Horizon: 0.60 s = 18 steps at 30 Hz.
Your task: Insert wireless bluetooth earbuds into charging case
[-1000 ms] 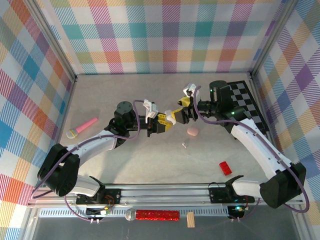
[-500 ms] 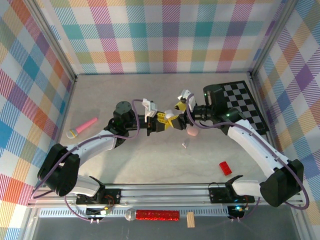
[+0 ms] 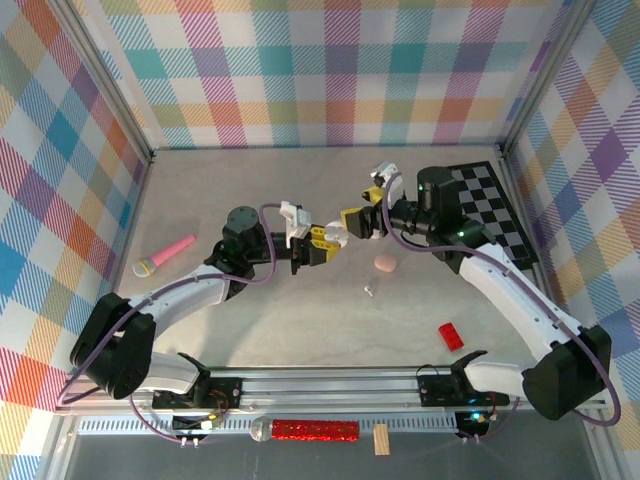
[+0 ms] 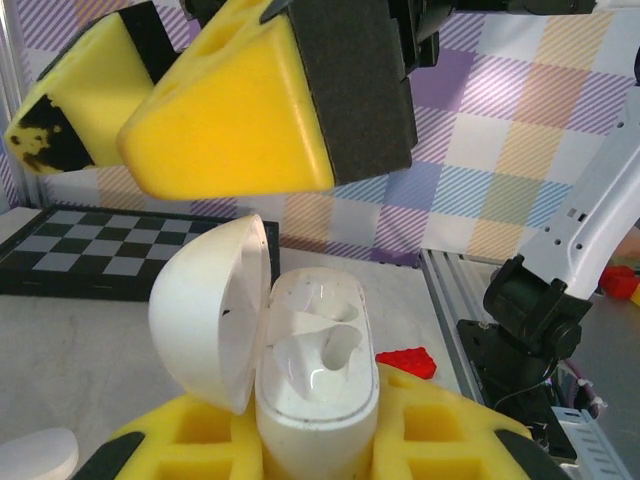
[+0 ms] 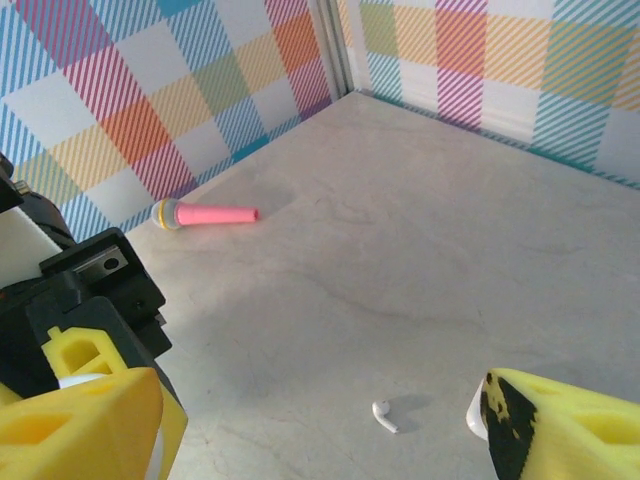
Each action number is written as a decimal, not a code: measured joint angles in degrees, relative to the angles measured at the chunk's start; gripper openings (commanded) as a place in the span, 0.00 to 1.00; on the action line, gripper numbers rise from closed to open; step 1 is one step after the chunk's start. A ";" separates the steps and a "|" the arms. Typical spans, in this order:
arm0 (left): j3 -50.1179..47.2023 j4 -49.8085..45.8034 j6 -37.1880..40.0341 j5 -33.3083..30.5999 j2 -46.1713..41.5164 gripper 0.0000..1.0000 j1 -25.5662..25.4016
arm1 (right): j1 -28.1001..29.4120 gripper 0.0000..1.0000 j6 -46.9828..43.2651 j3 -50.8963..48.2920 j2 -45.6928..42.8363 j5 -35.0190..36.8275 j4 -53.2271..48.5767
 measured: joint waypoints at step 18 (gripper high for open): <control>-7.89 4.76 0.52 -3.17 -4.11 0.03 4.57 | -2.10 0.72 18.95 -6.99 11.23 14.88 -18.99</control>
